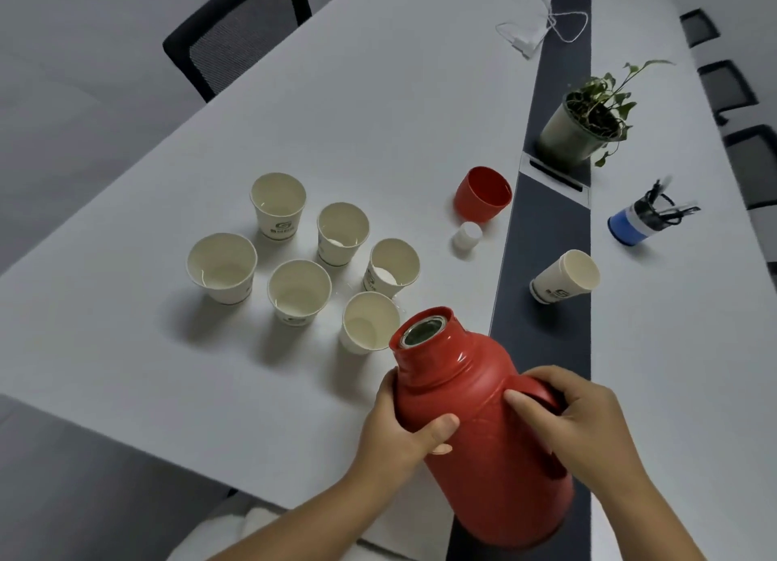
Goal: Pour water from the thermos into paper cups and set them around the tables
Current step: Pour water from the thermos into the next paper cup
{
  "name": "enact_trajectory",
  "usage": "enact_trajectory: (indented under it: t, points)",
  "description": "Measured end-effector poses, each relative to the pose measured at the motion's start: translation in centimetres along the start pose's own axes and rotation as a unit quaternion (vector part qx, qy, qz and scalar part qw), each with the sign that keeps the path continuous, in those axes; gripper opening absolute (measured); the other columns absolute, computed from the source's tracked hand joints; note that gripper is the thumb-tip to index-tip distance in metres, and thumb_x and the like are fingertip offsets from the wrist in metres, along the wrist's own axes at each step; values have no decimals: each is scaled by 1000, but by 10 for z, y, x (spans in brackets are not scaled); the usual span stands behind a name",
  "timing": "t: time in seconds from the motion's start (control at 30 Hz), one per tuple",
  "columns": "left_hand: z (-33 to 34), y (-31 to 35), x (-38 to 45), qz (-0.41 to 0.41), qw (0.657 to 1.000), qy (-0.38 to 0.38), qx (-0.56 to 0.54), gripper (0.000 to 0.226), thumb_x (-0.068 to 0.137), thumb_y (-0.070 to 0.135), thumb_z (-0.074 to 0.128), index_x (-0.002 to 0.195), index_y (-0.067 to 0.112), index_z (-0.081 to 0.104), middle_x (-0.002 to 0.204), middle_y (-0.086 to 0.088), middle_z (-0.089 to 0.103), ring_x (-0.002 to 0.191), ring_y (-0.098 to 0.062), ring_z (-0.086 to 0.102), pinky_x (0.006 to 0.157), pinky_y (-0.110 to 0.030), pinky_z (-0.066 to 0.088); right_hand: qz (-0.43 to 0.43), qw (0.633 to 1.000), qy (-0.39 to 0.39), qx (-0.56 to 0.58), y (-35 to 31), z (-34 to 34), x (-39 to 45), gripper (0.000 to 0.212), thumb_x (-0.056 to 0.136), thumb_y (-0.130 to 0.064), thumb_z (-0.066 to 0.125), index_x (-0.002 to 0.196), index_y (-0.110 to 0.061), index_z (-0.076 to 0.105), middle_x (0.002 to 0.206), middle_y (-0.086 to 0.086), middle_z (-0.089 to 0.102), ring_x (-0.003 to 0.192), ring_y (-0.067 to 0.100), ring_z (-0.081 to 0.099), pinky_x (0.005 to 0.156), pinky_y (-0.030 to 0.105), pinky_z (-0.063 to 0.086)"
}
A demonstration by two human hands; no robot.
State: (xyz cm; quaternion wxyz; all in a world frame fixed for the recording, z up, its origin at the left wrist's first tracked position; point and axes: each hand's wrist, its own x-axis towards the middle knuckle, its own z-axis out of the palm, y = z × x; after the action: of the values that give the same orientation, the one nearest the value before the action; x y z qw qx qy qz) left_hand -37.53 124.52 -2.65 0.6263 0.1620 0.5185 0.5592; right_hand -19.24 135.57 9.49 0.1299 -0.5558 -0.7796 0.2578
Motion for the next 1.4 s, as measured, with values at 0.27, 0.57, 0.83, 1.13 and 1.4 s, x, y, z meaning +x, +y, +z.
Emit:
enact_trajectory:
  t: [0.27, 0.57, 0.83, 1.13, 1.4]
  points:
    - [2, -6, 9, -7, 997, -6, -81, 87, 74, 34, 97, 147, 25, 50, 135, -6, 69, 114, -26, 77, 84, -52, 68, -6, 998, -25, -62, -11, -3, 20, 24, 83, -28, 93, 92, -44, 77, 83, -28, 74, 78, -4, 72, 76, 31, 61]
    - [4, -16, 23, -8, 993, 6, -121, 83, 78, 34, 94, 146, 22, 48, 135, -7, 69, 115, -26, 77, 87, -51, 68, -21, 992, -48, -114, -20, -3, 43, 20, 85, -35, 91, 92, -45, 75, 82, -29, 72, 78, -3, 69, 74, 32, 58]
    - [15, -32, 32, -20, 988, 11, -154, 77, 83, 28, 93, 144, 18, 47, 135, -13, 67, 112, -33, 78, 86, -56, 67, -21, 987, -70, -146, -21, -8, 53, 21, 84, -38, 92, 93, -44, 74, 79, -29, 72, 74, -3, 69, 71, 32, 57]
    - [18, -37, 32, -25, 985, 7, -169, 76, 85, 29, 92, 146, 18, 47, 137, -13, 67, 113, -34, 77, 89, -58, 66, -26, 983, -72, -166, -20, -8, 54, 21, 85, -39, 91, 93, -47, 73, 80, -31, 71, 74, -2, 68, 72, 30, 56]
    - [18, -36, 30, -26, 985, 8, -171, 78, 84, 34, 93, 146, 19, 49, 137, -12, 67, 114, -34, 76, 90, -56, 66, -24, 982, -73, -175, -24, -5, 57, 18, 86, -41, 89, 91, -46, 73, 78, -28, 71, 74, 1, 68, 70, 29, 56]
